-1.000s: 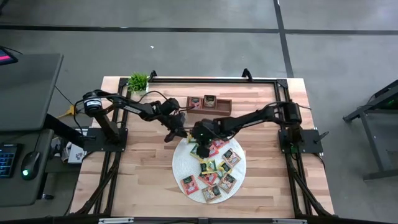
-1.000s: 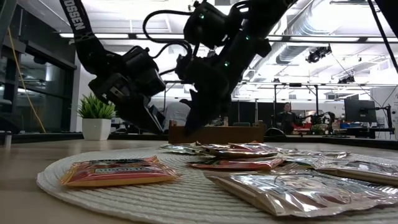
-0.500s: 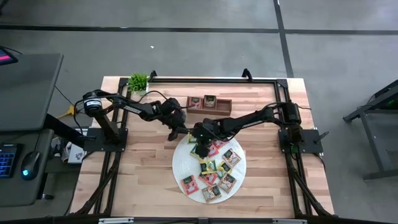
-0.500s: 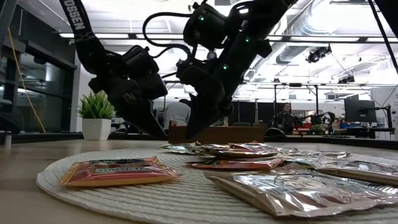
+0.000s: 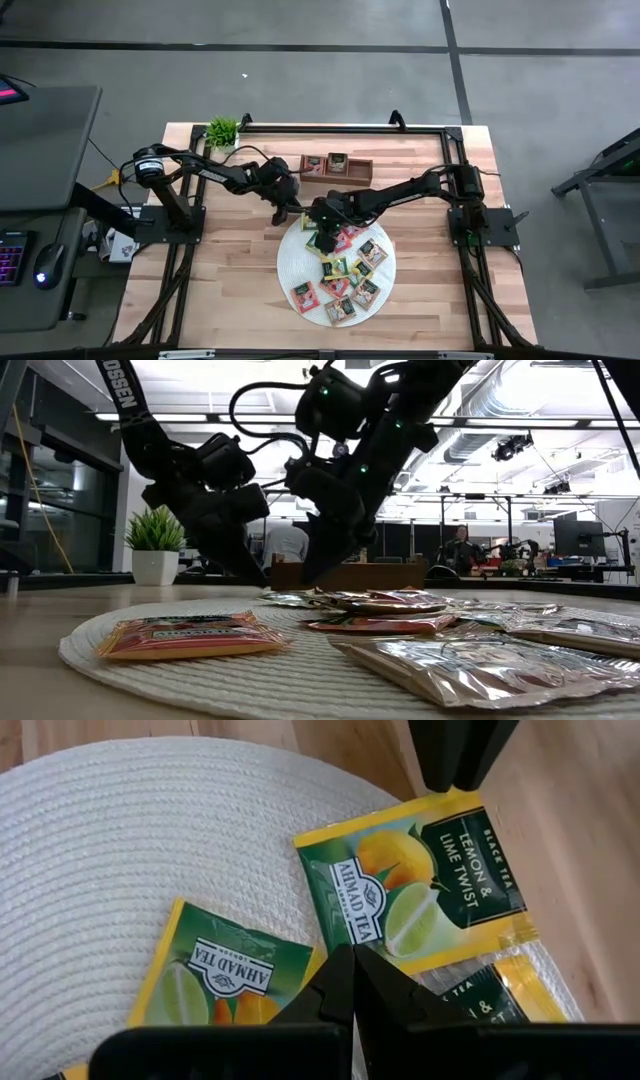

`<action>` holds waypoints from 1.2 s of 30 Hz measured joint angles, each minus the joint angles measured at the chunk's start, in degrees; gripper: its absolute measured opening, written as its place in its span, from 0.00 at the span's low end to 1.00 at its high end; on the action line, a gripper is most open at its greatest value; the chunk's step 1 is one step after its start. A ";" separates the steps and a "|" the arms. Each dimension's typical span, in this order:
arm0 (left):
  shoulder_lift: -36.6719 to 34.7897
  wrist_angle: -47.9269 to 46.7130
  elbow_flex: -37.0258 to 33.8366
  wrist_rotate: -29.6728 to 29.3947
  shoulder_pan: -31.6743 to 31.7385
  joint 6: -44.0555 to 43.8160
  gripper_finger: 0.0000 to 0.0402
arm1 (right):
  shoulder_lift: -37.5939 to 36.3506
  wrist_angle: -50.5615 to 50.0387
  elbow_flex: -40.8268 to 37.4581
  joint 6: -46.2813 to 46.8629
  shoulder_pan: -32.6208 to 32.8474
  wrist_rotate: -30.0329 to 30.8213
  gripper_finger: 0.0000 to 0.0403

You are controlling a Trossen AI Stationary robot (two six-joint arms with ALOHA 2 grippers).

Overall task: Pick & Place Tea
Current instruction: Put the yellow tea bag into the right section of the wooden organizer

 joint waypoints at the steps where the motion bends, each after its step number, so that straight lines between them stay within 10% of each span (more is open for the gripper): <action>1: 0.00 -0.21 0.00 0.01 0.00 -3.09 0.11 | 0.00 -0.19 0.00 -0.02 -0.02 0.00 0.00; 8: -0.04 -1.27 0.00 3.65 0.75 -20.37 0.18 | 0.00 -0.65 0.00 0.03 -0.02 -0.02 0.00; 21: -0.13 -2.72 0.04 8.51 5.68 -40.59 0.63 | 0.00 -0.67 -0.04 -0.65 -0.02 0.74 0.00; 36: -0.07 -2.03 -0.02 10.60 5.22 -44.77 0.65 | 3.32 1.92 0.13 0.00 -0.29 -1.93 0.00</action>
